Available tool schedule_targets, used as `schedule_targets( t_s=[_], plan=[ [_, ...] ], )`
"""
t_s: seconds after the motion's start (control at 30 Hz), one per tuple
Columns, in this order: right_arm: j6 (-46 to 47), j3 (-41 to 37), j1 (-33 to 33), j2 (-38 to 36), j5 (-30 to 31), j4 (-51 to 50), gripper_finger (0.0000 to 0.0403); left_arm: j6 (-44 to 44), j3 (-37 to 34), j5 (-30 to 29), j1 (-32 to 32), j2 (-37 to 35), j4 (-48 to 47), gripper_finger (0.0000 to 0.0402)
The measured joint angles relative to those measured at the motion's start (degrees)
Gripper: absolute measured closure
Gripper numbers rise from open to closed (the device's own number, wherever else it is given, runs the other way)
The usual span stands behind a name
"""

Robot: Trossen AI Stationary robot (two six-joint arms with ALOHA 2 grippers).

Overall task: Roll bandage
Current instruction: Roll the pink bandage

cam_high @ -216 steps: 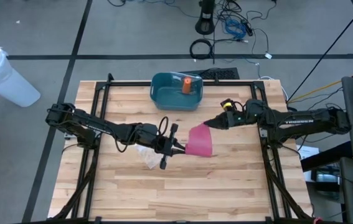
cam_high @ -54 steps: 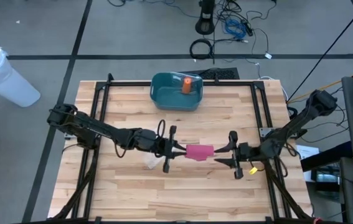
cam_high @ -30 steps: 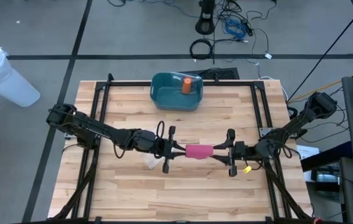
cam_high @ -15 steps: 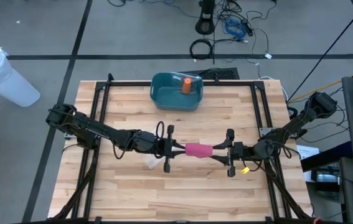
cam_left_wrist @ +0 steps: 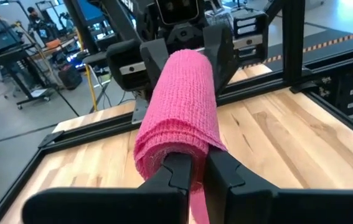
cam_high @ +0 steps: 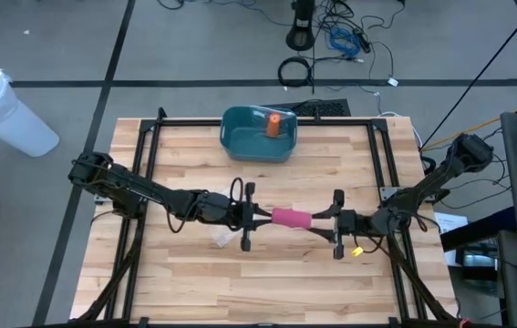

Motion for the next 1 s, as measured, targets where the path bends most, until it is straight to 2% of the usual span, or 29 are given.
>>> schedule_targets(
  t_s=[0.17,0.33,0.5,0.7,0.9,1.0],
  plan=[
    [1.8,0.0,3.4,-3.9,-0.2,-4.5,0.0267,2.9,0.0,1.3,0.2,0.0,-1.0,0.0382],
    [-0.8,0.1,6.4,-7.8,6.7,-5.8,0.0267,3.9,0.0,3.2,0.1,0.0,-0.7,0.0382],
    [-4.2,0.0,5.1,-7.5,11.5,-8.9,0.0267,3.8,0.0,6.1,0.1,0.0,-0.1,0.0382],
    [-6.1,0.0,2.4,-4.5,9.1,-5.1,0.0267,2.6,0.0,7.8,0.0,0.0,1.4,0.0382],
    [-6.8,0.0,0.8,-3.0,4.0,-1.2,0.0267,2.5,0.0,8.1,-0.1,0.0,1.6,0.0382],
    [-7.9,0.0,0.4,-2.6,3.9,0.4,0.0267,2.5,0.0,8.1,0.0,-0.1,1.6,0.0382]
  ],
)
